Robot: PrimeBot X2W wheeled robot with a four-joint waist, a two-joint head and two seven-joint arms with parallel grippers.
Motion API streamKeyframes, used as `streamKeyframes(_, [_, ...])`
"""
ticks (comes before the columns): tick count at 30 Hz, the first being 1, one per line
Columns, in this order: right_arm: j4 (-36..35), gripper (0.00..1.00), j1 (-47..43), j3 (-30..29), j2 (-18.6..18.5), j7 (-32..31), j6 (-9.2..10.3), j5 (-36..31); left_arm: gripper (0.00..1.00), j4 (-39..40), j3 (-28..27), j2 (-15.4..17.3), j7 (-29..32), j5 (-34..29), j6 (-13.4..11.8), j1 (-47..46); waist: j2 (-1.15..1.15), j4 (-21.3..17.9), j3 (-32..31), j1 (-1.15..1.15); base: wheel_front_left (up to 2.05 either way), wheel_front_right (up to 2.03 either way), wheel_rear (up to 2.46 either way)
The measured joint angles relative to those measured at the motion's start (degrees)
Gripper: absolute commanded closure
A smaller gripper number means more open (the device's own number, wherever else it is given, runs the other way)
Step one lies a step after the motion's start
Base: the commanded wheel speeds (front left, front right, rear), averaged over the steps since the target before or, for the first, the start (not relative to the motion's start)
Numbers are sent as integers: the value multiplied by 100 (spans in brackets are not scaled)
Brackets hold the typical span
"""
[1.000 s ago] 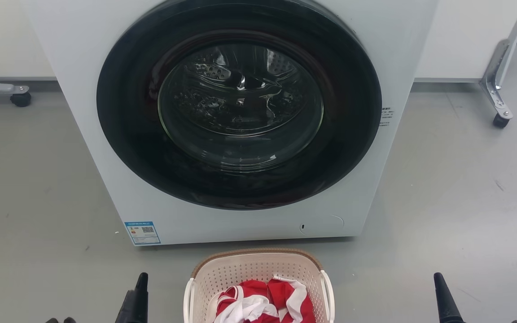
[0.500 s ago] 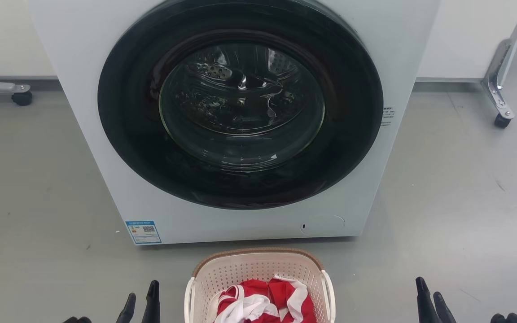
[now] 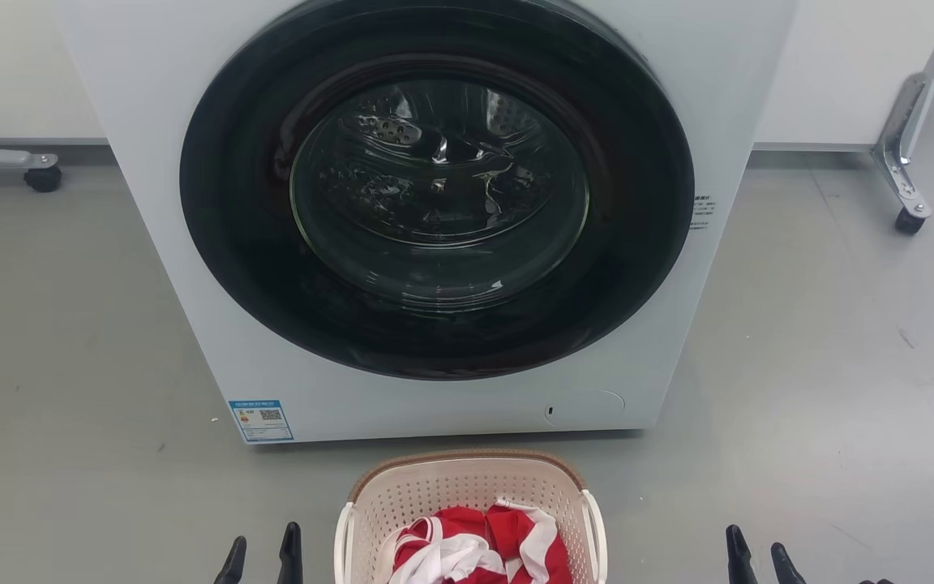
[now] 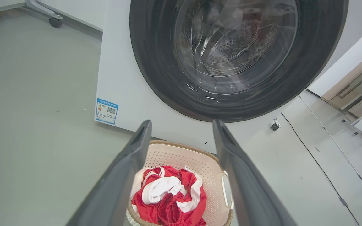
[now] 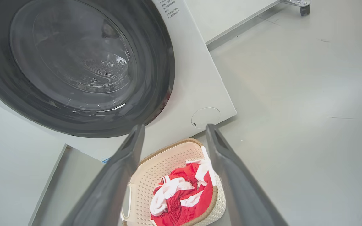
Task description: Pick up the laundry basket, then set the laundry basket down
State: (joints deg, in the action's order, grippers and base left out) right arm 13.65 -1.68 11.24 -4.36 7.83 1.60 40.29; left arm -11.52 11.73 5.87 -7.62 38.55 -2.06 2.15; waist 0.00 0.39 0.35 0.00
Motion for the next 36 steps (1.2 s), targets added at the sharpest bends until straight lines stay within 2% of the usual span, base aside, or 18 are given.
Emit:
streamKeyframes(25, [-123,0,-271,492,-1,501,348,-1976,0,144,399,88,-520,-2113,-375,375,0,-34,18,0,0,0,0])
streamKeyframes(32, [-156,0,-324,616,-1,645,420,-2520,0,164,498,90,-669,-2580,-457,449,0,-62,15,0,0,0,0])
streamKeyframes(36, [-156,0,-385,613,-1,645,420,-2572,0,160,495,82,-669,-2596,-457,521,0,-78,1,0,0,0,0])
